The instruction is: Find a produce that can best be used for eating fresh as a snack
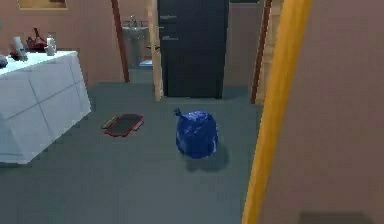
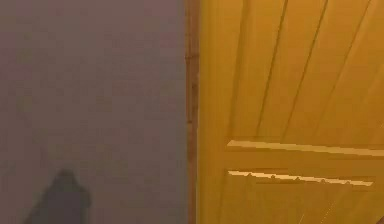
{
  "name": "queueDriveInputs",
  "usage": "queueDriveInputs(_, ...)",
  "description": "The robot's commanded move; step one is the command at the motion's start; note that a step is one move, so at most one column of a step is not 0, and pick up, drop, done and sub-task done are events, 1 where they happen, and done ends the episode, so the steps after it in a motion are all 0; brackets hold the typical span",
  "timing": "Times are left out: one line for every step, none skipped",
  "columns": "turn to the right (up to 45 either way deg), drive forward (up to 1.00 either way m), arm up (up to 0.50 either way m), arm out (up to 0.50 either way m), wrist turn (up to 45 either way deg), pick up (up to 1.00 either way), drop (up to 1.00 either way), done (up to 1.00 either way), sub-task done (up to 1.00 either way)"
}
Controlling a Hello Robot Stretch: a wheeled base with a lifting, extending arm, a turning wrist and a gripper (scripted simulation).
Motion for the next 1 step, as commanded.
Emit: queueDriveInputs(-36.0,0.0,0.0,0.0,0.0,0.0,0.0,0.0,0.0)
